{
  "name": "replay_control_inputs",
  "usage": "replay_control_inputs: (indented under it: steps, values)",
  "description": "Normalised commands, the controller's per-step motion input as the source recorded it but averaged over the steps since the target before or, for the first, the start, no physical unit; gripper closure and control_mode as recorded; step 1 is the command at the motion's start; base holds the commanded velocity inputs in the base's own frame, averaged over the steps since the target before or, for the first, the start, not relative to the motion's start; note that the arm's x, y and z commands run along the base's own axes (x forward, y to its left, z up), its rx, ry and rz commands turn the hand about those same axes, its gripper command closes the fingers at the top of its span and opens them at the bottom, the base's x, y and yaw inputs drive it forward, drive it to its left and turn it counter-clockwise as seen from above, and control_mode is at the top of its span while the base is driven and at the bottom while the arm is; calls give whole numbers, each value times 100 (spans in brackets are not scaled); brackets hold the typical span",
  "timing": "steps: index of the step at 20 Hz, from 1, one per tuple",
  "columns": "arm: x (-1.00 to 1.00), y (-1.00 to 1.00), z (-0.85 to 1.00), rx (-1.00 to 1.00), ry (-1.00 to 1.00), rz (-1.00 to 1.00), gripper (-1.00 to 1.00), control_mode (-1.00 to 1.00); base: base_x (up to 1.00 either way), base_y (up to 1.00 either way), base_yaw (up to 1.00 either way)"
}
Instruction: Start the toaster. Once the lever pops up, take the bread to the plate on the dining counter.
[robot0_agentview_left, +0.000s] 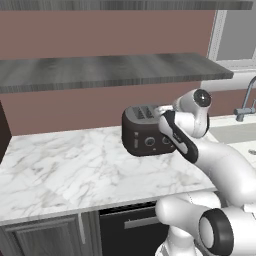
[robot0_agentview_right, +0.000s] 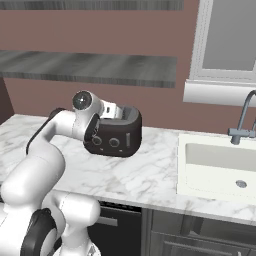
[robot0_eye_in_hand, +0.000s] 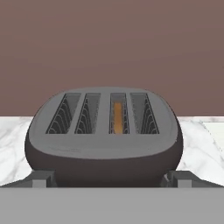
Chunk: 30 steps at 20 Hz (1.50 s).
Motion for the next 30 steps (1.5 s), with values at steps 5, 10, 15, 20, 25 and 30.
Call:
replay_control_inputs:
  steps: [5,10,15,20,25,30]
  values:
    - [24,0,0,0,0,-3,-100,-100,0,0,0]
    - [7,-1,0,0,-4,-4,-100,-100,0,0,0]
    - [10,0,0,0,-4,0,-100,-100,0,0,0]
    - [19,0,0,0,-1,0,-100,-100,0,0,0]
    - [24,0,0,0,0,0,-100,-100,0,0,0]
    - [20,-1,0,0,0,0,-100,-100,0,0,0]
